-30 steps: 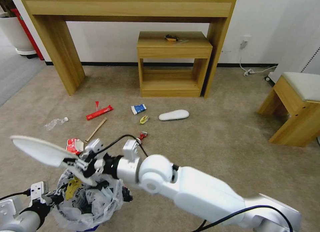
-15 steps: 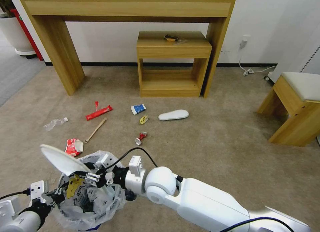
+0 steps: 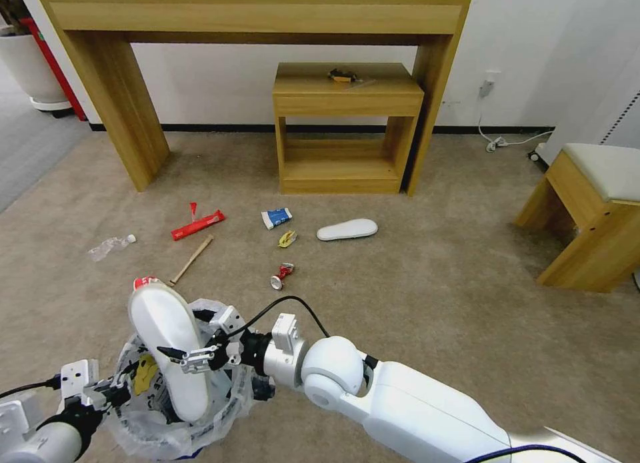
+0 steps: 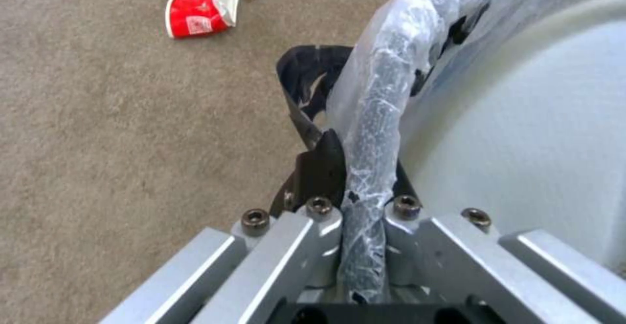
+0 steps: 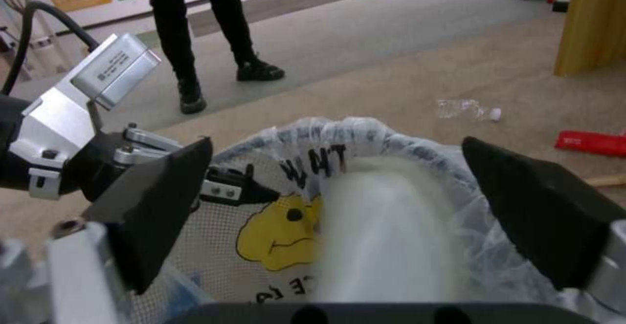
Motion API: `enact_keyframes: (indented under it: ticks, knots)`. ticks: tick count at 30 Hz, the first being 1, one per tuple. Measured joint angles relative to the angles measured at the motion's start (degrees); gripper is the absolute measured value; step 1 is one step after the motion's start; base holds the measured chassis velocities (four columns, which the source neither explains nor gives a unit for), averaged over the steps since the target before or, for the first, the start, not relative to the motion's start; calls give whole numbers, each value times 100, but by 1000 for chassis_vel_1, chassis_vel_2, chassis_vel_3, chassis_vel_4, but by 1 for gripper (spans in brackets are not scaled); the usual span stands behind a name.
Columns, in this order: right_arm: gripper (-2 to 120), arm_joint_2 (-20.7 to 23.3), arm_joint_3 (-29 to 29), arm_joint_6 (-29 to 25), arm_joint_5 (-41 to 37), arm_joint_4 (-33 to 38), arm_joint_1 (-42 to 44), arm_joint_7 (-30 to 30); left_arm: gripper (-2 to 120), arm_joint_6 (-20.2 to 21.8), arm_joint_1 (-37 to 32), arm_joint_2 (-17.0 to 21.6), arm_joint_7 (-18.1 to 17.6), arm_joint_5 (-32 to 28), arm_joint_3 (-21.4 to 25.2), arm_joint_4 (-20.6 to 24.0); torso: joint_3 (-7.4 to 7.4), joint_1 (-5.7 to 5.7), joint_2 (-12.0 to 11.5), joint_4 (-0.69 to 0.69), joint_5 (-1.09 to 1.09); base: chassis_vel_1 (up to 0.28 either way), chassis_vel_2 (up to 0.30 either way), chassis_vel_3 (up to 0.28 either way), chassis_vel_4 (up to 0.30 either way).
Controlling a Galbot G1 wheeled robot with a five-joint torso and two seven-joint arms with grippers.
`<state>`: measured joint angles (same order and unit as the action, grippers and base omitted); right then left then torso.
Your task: Pick up the trash bin and place the garbage on the floor into it.
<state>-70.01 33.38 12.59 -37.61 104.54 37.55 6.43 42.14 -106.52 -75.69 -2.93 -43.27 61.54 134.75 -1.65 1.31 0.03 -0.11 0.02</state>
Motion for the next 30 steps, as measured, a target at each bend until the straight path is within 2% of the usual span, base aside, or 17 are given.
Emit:
enact_keyframes:
  ticks: [7, 10, 11, 14, 15, 18, 22, 30]
  knots:
    - [100, 203, -334, 35, 2, 205, 84, -210, 0, -1, 6, 1, 4, -6, 41, -16, 0, 0, 0, 0, 0, 0, 0, 0, 0]
    - [100, 550, -1076, 242, 42, 493, 534, -690, 0, -3, 10, 5, 67, 16, 93, -174, 0, 0, 0, 2, 1, 0, 0, 0, 0]
    - [100, 550, -1076, 242, 42, 493, 534, -690, 0, -3, 10, 5, 67, 16, 93, -174, 0, 0, 0, 2, 1, 0, 0, 0, 0]
    - [100, 944, -1711, 247, 362, 642, 1068, -1032, 0, -3, 16, 34, 145, 108, 135, -331, 0, 0, 0, -1, 0, 0, 0, 0, 0]
    - [100, 944, -1711, 247, 362, 642, 1068, -1032, 0, -3, 16, 34, 145, 108, 135, -331, 0, 0, 0, -1, 0, 0, 0, 0, 0]
    - [100, 1287, -2465, 169, 742, 860, 1747, -1329, 0, -2, -16, 66, 270, 114, 167, -395, 0, 0, 0, -1, 1, 0, 0, 0, 0]
    - [100, 1341, -3089, 105, 956, 1047, 2242, -1280, 0, -3, -42, 60, 332, 114, 177, -420, 1, 0, 0, -1, 1, 0, 0, 0, 0]
    - [100, 1152, -3176, 46, 986, 967, 2378, -1684, 0, -3, -21, 34, 342, 121, 119, -400, 0, 0, 0, 0, 0, 0, 0, 0, 0]
